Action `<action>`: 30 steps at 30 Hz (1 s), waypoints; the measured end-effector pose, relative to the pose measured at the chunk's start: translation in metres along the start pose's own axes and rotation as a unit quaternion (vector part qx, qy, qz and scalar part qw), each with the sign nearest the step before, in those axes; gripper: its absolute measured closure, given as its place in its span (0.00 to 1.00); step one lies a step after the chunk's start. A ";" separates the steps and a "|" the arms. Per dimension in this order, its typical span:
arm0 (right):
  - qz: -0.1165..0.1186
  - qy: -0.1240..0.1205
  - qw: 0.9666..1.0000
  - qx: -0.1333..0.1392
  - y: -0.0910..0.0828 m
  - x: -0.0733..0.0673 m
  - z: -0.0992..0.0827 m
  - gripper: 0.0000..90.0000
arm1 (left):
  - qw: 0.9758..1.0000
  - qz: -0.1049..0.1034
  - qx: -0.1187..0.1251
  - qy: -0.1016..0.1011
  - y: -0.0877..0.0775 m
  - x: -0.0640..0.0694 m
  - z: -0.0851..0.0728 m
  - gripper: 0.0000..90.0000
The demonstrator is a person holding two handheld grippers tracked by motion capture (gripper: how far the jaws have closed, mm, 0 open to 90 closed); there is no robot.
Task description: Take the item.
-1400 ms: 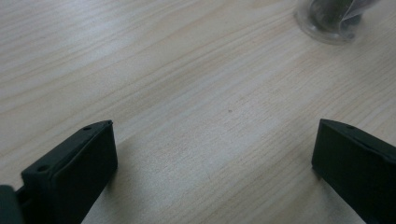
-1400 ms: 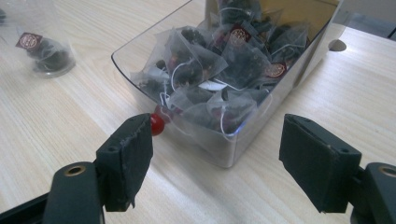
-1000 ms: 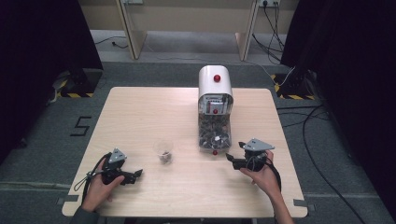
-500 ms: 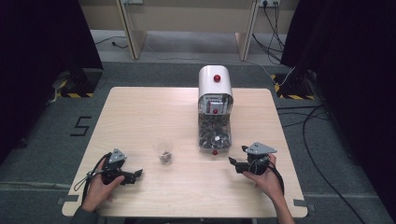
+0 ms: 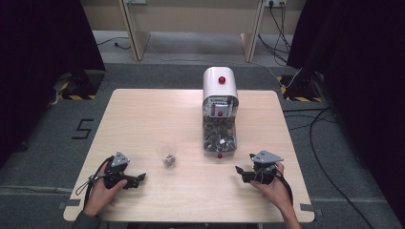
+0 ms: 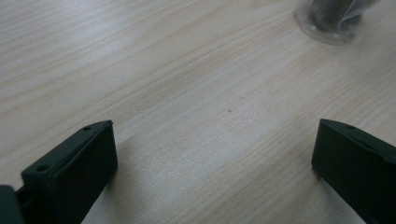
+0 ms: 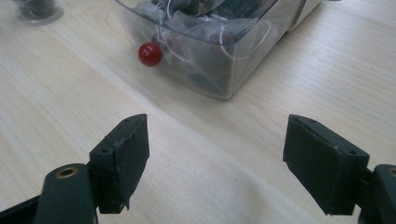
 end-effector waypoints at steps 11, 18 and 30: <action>-0.003 -0.006 1.000 -0.020 -0.005 -0.005 -0.015 0.25 | 1.000 0.000 0.000 0.000 0.000 0.000 0.000 0.00; -0.002 0.003 0.999 -0.042 -0.008 -0.010 -0.028 0.27 | 1.000 0.000 0.000 0.000 0.000 0.000 0.000 0.00; -0.003 0.031 0.998 -0.054 -0.022 -0.016 -0.051 0.24 | 1.000 0.000 0.000 0.000 0.000 0.000 0.000 0.00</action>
Point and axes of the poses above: each handheld gripper's, and its own axes: y roughly forward along the jaws, z roughly out of its top, x roughly to its right, the point moved 9 cm from there along y, roughly forward along the jaws, and after that the axes turned 2 degrees about z, right-handed, at the moved point
